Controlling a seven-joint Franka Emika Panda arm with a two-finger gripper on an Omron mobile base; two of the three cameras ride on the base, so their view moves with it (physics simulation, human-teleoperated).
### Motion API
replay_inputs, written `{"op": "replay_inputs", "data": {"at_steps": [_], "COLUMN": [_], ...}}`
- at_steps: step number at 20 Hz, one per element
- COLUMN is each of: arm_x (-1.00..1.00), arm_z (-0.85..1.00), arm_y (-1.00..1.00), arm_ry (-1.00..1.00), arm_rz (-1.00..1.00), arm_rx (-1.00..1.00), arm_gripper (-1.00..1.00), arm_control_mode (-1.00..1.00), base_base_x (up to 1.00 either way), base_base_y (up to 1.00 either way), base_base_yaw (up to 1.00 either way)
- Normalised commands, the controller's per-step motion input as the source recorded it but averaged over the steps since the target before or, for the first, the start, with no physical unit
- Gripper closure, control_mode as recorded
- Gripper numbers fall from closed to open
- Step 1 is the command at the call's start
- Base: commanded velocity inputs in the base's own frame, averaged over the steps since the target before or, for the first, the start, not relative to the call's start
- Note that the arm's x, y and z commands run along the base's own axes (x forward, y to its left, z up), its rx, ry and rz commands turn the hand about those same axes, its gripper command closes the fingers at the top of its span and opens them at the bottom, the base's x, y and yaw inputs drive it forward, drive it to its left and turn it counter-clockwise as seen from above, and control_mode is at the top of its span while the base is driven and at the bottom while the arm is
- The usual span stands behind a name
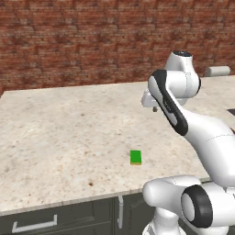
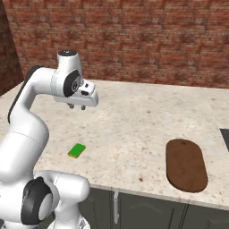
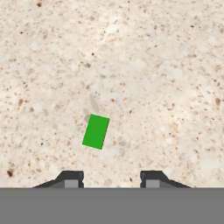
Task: Pick up the sponge from the counter and clean the cutting board by briefly scrubbing or pressing down on the cutting board. Once finished, release the sponge.
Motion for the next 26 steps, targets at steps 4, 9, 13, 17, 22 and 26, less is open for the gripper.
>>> {"op": "replay_inputs", "data": {"at_steps": [4,9,13,17,22,26], "arm_x": [-0.01,0.00,0.00,0.01,0.05,0.09], "arm_z": [-0.03,-0.73,-1.00,-0.93,-0.43,-0.43], "arm_y": [0.00,0.23,0.32,0.27,0.02,0.00], "arm_ry": [0.05,0.07,0.05,0.00,0.00,0.00], "arm_rz": [0.00,-0.01,-0.01,0.00,0.00,0.00], "arm_rx": [0.00,0.00,0.00,0.00,0.00,0.00], "arm_gripper": [-1.00,-1.00,-1.00,-1.00,-1.00,-1.00], "arm_control_mode": [-1.00,-1.00,-1.00,-1.00,-1.00,-1.00], "base_base_x": [0.00,0.00,0.00,0.00,0.00,0.00], "base_base_y": [0.00,0.00,0.00,0.00,0.00,0.00], "base_base_yaw": [0.00,0.00,0.00,0.00,0.00,0.00]}}
